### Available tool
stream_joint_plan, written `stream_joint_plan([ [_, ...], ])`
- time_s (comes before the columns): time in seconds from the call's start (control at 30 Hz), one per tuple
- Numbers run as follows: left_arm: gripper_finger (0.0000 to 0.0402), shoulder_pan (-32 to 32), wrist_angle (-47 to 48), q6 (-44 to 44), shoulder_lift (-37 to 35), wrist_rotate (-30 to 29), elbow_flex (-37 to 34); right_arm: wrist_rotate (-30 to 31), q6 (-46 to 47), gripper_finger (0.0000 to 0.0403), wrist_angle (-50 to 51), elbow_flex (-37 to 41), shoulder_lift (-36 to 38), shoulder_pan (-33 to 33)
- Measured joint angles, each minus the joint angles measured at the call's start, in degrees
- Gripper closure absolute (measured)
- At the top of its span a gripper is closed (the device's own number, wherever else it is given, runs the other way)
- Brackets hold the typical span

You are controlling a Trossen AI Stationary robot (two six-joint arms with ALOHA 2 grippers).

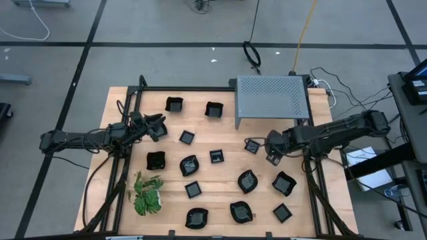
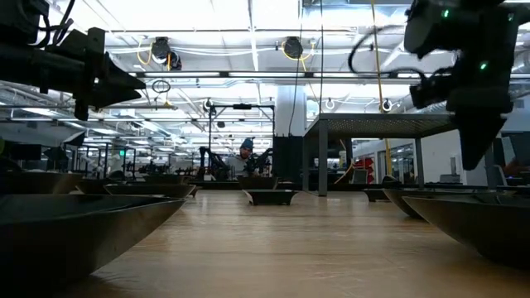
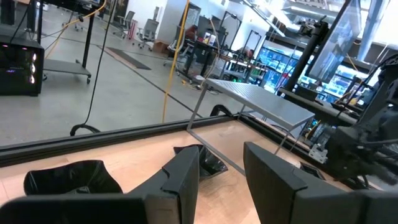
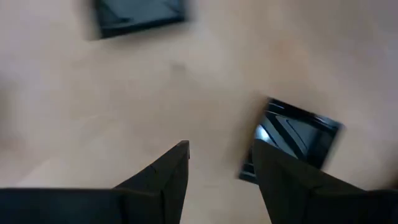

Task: Pick & Place Mini shaped plates
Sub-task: Put the black square plate on the shelf

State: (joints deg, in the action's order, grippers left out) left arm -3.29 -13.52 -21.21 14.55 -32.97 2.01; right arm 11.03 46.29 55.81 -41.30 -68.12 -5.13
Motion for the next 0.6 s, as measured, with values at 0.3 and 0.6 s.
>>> stream_joint_plan([
  [0.3, 0.0273, 0.0, 0.0, 0.0, 0.02, 0.01, 0.0, 1.02, 16.67, 0.0239, -2.6, 5.26, -5.42, 1.32],
  [0.6, 0.0273, 0.0, 0.0, 0.0, 0.02, 0.0, -0.01, 2.95, 19.9, 0.0239, -4.65, 8.2, -5.42, 1.25],
])
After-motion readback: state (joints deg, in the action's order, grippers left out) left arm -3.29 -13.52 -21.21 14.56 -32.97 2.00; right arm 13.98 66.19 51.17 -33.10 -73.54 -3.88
